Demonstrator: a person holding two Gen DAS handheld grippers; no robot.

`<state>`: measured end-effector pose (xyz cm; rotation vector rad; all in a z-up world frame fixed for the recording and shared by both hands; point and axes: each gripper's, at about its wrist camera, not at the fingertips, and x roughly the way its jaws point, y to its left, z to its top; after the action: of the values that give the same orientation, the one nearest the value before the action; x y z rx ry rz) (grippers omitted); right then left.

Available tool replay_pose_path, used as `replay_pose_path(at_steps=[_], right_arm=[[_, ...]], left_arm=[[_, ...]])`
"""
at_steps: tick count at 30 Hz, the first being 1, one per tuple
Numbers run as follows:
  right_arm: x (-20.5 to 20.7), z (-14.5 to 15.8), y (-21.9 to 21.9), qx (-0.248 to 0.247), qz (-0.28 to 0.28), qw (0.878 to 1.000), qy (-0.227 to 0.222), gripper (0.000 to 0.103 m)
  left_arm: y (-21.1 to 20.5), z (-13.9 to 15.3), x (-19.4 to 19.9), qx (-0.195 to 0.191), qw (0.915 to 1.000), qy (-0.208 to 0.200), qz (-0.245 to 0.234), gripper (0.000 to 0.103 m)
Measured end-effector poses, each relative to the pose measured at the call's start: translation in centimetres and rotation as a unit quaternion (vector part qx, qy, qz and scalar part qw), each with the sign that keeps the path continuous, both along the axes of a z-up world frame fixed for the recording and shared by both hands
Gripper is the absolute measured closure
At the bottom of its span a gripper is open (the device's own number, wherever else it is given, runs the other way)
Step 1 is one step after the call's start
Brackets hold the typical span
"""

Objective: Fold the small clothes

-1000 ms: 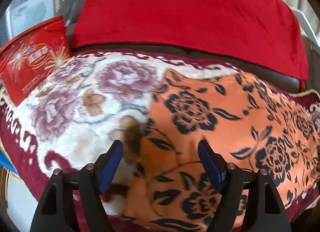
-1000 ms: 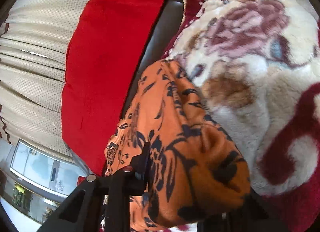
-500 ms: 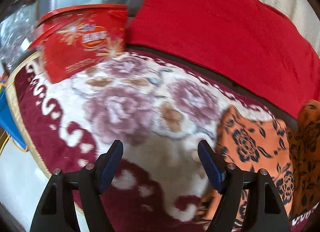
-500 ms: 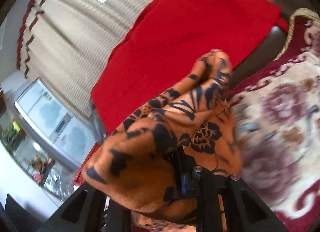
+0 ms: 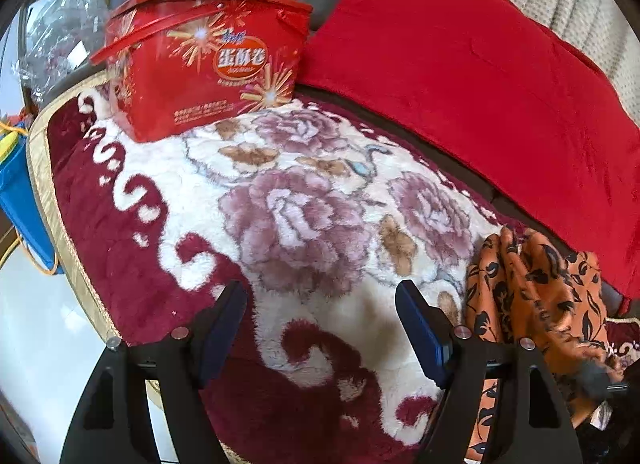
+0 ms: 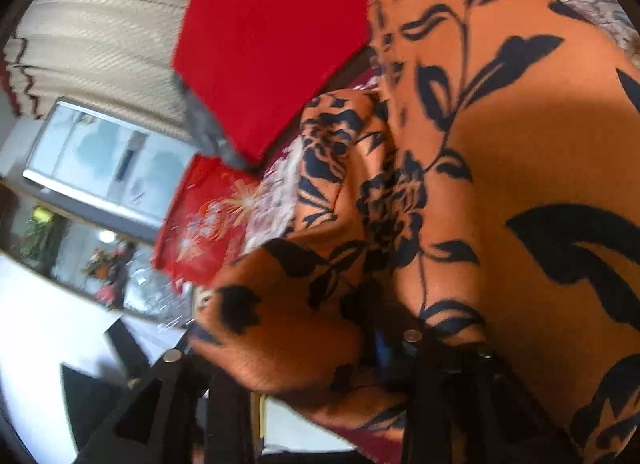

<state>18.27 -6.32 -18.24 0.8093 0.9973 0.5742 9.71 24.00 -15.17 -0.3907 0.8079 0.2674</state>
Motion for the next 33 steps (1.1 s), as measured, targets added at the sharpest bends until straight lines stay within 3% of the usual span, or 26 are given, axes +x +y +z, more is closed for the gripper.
replay_pose_path(at_steps=[1,2,7,9,10,11,14,16,18,19,20,22,25,28,30,33], right_arm=[[-0.2,0.4,-0.4,0.037,0.019,0.999,-0.007,0.030],[-0.2,0.7,-0.7,0.062,0.033,0.997,-0.014,0.017],[-2.4,3.1,-2.7,0.093,0.076,0.990,-0.077,0.016],[-3.7,4.5,-4.6,0.056,0.047,0.990,-0.118,0.017],[-4.2,5.0,-5.4,0.027,0.033,0.991,-0.130,0.023],[-4.4,5.3,-6.2,0.004,0.022,0.990,-0.139,0.038],[-4.6,5.4,-8.4,-0.069,-0.015,0.987,-0.144,0.044],[-4.0,4.4,-9.4,-0.071,-0.019,0.990,-0.123,0.051],[-3.6,2.8,-10.4,-0.079,-0.015,0.994,-0.079,0.062],[-3.2,1.9,-11.2,-0.080,-0.017,0.995,-0.061,0.077],[-3.0,0.7,-11.7,-0.076,-0.023,0.996,-0.049,0.088],[-2.6,0.1,-12.8,-0.055,-0.020,0.998,-0.036,0.090],[-1.6,2.1,-13.3,-0.051,-0.009,0.997,-0.048,0.089],[0.0,5.5,-12.9,-0.077,-0.015,0.993,-0.087,0.085],[2.0,6.8,-12.7,-0.094,-0.023,0.991,-0.088,0.084],[5.6,7.4,-11.7,-0.147,-0.037,0.985,-0.080,0.085]], left_arm=[[-0.3,0.2,0.0,0.003,1.0000,-0.003,-0.004,0.025],[-0.6,0.3,0.1,0.006,0.9999,-0.007,-0.008,0.025],[-2.3,1.7,-0.4,0.006,0.9978,-0.055,-0.037,0.025],[-3.7,2.1,-0.4,0.007,0.9955,-0.070,-0.064,0.025],[-4.5,2.2,-0.4,0.009,0.9938,-0.075,-0.082,0.025],[-5.7,2.2,-0.3,0.016,0.9910,-0.077,-0.108,0.025],[-8.3,1.6,-0.1,0.024,0.9854,-0.067,-0.155,0.025],[-9.9,0.1,0.7,0.014,0.9822,-0.028,-0.185,0.025],[-11.0,-2.3,1.9,0.029,0.9803,0.037,-0.192,0.025],[-11.3,-3.6,2.4,0.038,0.9790,0.067,-0.189,0.023],[-11.1,-4.2,2.5,0.028,0.9801,0.072,-0.183,0.022],[-10.5,-4.0,2.3,0.008,0.9832,0.062,-0.172,0.021],[-10.5,-3.2,2.0,0.018,0.9832,0.047,-0.175,0.021],[-10.9,-2.0,1.5,0.010,0.9826,0.019,-0.185,0.021],[-11.1,-1.4,1.3,0.015,0.9815,0.006,-0.191,0.021],[-11.7,-2.0,2.1,0.020,0.9797,0.020,-0.198,0.021]])
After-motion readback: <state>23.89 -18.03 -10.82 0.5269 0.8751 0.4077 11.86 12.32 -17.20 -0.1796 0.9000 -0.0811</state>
